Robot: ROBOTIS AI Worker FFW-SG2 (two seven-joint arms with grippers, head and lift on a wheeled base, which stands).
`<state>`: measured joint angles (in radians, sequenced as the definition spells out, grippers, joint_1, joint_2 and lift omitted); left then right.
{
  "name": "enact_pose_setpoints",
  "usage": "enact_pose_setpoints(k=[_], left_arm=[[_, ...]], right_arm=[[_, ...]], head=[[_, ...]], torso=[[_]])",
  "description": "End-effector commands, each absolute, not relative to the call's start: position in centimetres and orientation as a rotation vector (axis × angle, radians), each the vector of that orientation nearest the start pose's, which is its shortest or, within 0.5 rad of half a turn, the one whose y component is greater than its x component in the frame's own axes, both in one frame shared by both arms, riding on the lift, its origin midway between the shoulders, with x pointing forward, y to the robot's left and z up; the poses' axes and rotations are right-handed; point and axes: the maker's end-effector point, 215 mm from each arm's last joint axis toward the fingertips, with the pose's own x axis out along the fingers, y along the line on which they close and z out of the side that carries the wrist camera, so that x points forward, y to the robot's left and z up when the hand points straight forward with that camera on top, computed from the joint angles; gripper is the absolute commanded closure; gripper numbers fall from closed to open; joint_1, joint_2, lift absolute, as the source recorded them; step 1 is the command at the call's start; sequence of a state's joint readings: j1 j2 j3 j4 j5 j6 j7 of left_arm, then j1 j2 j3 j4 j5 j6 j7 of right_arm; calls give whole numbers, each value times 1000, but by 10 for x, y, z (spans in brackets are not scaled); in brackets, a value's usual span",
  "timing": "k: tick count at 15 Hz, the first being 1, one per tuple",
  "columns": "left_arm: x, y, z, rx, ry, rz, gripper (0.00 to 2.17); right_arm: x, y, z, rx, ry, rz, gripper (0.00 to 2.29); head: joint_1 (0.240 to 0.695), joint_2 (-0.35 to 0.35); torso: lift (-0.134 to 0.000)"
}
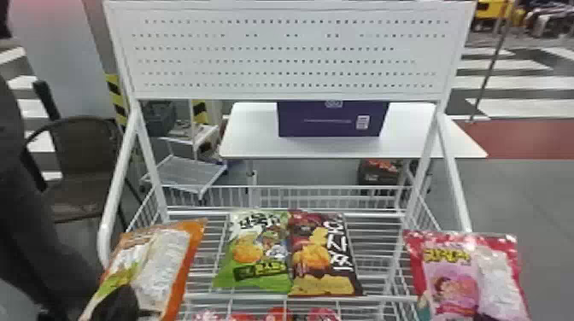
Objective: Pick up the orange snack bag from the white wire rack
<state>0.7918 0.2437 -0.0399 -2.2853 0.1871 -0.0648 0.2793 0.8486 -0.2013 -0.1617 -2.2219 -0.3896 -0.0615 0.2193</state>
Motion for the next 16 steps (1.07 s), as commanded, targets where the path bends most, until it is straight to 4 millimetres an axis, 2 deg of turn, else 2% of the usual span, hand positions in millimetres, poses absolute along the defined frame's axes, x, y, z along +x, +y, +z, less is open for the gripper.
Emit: enact_pose_setpoints(k=[1, 16], left_arm=[[366, 261, -310, -35, 39, 92, 1862], [364, 258, -308, -39, 34, 80, 1862]], right_arm=[[346, -262, -337, 144, 104, 199, 2250], [341, -263, -335, 137, 105, 203, 2253]], head=[[499, 0], [499, 0]], torso=[[0], [0]])
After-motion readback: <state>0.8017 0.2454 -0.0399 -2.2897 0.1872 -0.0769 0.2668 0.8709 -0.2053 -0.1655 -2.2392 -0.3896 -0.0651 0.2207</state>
